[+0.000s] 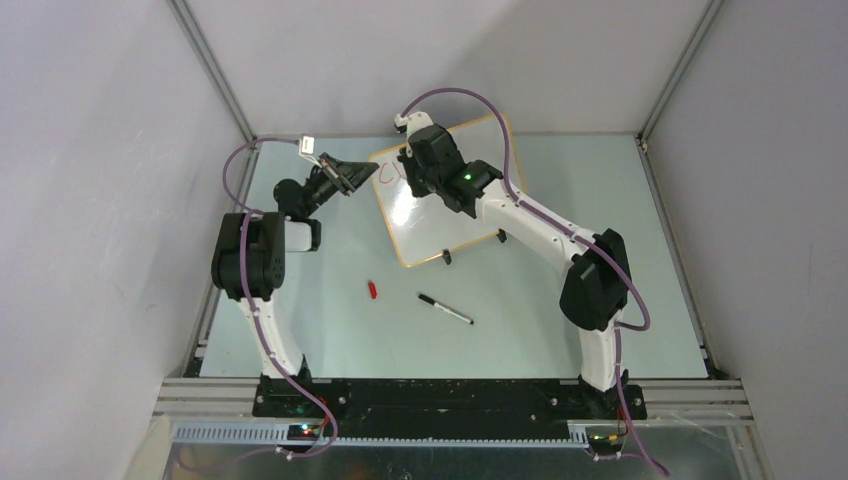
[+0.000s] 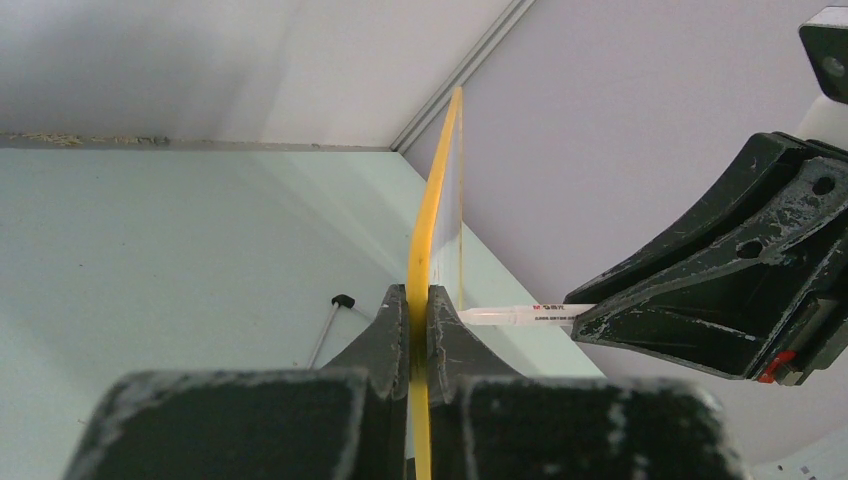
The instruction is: Write a sentence on the whiteboard
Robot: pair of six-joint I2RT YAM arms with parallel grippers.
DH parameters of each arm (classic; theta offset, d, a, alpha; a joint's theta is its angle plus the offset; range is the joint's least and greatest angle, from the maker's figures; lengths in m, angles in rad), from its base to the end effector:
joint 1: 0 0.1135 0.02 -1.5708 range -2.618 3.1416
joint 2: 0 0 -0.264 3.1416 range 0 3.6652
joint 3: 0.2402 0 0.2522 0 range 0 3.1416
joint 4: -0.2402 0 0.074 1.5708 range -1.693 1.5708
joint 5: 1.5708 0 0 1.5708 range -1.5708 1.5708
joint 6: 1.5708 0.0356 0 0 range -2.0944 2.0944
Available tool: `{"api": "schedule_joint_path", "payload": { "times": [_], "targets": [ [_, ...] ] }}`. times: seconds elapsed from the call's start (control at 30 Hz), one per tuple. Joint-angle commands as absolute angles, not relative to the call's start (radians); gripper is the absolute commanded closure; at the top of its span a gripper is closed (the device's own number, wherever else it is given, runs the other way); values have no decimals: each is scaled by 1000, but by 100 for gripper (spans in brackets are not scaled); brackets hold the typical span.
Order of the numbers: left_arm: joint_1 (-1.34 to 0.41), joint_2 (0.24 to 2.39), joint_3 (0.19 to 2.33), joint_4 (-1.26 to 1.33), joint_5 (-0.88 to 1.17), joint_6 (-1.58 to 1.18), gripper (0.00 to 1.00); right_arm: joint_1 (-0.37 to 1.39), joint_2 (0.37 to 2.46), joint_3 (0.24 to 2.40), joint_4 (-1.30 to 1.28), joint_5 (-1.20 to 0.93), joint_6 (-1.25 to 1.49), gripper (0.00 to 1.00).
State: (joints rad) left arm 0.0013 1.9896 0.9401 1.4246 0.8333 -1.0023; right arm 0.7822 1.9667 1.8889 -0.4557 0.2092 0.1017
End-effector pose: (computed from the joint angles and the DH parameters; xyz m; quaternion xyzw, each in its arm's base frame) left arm 0.3925 -0.0258 0.2080 0.0457 0.6122 -0.5626 0.5538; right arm 0.3346 0.3221 0.3425 -0.2395 0.8315 0.1289 0.4844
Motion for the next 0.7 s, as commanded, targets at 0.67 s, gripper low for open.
{"api": "schedule_joint_path", "payload": {
  "times": [0.67],
  "targets": [
    [-21, 1958, 943, 1470, 884, -948, 100, 774, 1983, 2001, -473, 210, 89, 100]
  ]
}}
